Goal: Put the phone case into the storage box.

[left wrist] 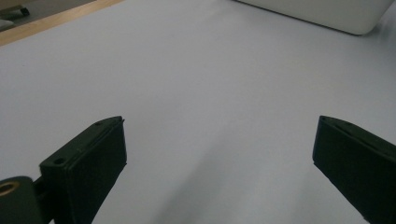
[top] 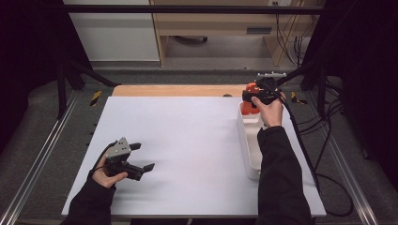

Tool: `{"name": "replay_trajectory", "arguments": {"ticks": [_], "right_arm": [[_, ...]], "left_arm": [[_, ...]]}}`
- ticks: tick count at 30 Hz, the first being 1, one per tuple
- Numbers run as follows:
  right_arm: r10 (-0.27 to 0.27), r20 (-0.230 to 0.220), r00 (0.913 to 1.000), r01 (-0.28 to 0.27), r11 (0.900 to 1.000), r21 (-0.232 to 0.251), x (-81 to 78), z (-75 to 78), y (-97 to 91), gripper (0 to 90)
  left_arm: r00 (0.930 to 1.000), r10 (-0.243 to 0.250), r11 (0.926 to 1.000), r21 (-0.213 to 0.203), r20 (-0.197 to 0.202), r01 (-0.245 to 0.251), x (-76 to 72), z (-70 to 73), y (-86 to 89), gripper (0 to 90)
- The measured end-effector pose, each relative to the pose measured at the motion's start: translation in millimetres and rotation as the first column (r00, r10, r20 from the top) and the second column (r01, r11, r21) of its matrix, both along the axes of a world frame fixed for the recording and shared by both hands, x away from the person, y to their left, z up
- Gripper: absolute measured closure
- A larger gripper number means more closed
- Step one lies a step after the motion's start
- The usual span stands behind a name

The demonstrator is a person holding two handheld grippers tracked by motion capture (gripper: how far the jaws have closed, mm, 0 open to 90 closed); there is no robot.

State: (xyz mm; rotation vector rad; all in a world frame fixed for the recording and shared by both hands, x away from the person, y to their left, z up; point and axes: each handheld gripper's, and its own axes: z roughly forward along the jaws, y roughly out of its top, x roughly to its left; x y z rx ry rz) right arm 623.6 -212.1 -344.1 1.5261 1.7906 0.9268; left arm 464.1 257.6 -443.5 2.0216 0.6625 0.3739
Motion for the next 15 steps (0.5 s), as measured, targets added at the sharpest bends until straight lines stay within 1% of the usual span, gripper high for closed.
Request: {"name": "replay_trajectory", "arguments": {"ticks": [6,15], "right_arm": [[-0.01,-0.011,0.9999,0.01,0.9999,-0.002,3.6,-8.2,0.5,15.7],[-0.018,-0.031,0.9994,0.018,0.9998,-0.007,7.0,-16.0,2.7,15.7]], "left_arm": [[1.0,-0.003,1.0,0.002,0.0,0.003,0.0,-0.3,-0.5,2.4],[1.0,-0.005,1.0,0.005,-0.001,0.005,-0.1,-0.7,-0.8,2.4]]}}
